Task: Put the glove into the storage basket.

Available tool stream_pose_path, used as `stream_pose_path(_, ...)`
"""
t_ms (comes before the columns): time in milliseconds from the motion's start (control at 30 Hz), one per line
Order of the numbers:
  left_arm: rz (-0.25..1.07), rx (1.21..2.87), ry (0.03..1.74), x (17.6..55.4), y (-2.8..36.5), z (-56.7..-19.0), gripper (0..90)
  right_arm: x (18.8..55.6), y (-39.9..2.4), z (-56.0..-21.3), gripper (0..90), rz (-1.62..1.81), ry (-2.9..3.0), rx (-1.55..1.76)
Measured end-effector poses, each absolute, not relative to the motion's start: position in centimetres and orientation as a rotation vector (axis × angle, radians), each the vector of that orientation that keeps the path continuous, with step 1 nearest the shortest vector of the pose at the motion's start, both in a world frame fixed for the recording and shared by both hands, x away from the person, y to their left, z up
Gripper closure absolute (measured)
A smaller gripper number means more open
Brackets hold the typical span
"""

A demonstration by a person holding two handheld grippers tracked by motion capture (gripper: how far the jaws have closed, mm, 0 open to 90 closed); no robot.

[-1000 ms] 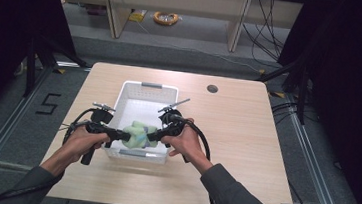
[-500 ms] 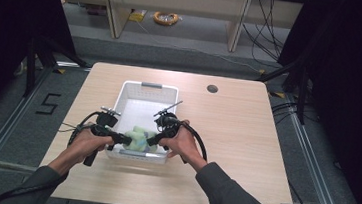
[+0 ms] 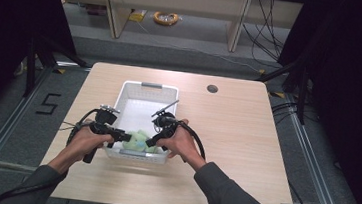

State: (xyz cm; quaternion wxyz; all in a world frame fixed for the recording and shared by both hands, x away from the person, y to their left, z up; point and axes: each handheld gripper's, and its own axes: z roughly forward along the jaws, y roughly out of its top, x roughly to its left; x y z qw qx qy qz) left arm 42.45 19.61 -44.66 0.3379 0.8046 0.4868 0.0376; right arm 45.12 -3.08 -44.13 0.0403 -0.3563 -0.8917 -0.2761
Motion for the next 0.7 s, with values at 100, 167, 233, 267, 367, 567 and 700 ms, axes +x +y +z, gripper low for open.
stream_pose_path(100, 0.131, 2.095, 1.271, 42.4, 19.6, -44.3, 56.9, 45.2, -3.3, -43.5, 47.8, -0.875, -2.727, -1.095)
stream_pose_path(167, 0.156, 2.095, 1.265, 42.3, 19.5, -44.2, 54.6, 45.4, -3.5, -43.3, 46.4, -0.897, -2.732, -1.087)
stream_pose_path(233, 0.156, 2.093, 1.266, 42.3, 19.5, -44.2, 53.3, 45.3, -3.7, -42.9, 45.3, -0.908, -2.710, -1.103)
stream_pose_path(267, 0.162, 2.082, 1.275, 42.2, 19.5, -44.1, 52.1, 45.4, -3.8, -42.8, 45.0, -0.919, -2.717, -1.099)
stream_pose_path(367, 0.173, 2.075, 1.266, 42.1, 19.5, -43.9, 50.9, 45.4, -4.4, -42.3, 44.1, -0.965, -2.707, -1.103)
stream_pose_path(567, 0.182, 2.037, 1.284, 41.9, 19.5, -43.3, 43.3, 45.0, -5.5, -41.4, 42.5, -1.017, -2.708, -1.077)
stream_pose_path(700, 0.184, 2.021, 1.287, 41.7, 19.6, -43.0, 39.8, 44.7, -6.1, -40.9, 39.9, -1.045, -2.705, -1.059)
